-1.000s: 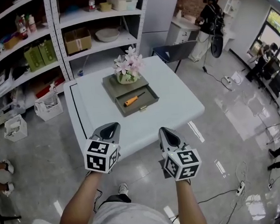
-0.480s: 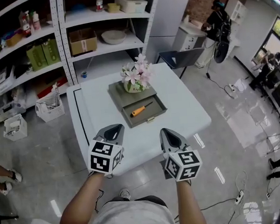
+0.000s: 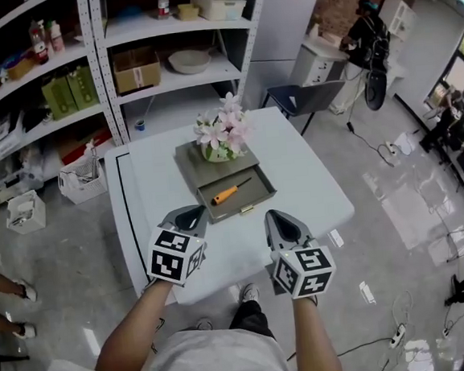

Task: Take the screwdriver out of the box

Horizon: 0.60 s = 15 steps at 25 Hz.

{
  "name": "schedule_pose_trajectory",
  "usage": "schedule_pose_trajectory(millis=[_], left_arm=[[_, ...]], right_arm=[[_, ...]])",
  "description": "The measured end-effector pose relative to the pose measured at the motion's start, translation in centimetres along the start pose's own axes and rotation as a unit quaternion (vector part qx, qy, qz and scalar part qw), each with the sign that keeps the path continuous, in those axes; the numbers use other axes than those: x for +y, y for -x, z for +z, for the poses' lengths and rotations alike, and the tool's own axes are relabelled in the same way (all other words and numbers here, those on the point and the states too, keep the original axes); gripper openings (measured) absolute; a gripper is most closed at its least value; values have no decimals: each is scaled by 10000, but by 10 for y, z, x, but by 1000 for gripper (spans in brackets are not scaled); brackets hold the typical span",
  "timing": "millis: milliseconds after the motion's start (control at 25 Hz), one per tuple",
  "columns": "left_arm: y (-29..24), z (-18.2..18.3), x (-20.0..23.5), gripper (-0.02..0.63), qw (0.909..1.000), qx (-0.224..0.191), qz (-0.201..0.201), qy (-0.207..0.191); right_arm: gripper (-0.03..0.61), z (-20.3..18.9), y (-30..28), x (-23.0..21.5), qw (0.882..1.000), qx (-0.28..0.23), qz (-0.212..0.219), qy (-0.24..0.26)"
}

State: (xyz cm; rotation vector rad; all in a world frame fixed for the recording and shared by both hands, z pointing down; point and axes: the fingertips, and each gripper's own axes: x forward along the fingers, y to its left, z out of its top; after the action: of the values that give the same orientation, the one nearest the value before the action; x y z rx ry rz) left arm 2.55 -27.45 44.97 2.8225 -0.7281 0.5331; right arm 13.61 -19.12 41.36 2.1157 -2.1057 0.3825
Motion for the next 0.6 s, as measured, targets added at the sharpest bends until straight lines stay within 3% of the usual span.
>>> schedule_pose_trajectory(millis=[280, 600], left_arm=[[-48, -8, 5, 5, 9990, 406, 186, -45], [-104, -29, 13, 26, 9913, 1209, 377, -356]], right_arm=[[6, 1, -46, -36, 9986, 100, 512, 7], [6, 3, -98, -74, 9919, 316, 1227, 70]])
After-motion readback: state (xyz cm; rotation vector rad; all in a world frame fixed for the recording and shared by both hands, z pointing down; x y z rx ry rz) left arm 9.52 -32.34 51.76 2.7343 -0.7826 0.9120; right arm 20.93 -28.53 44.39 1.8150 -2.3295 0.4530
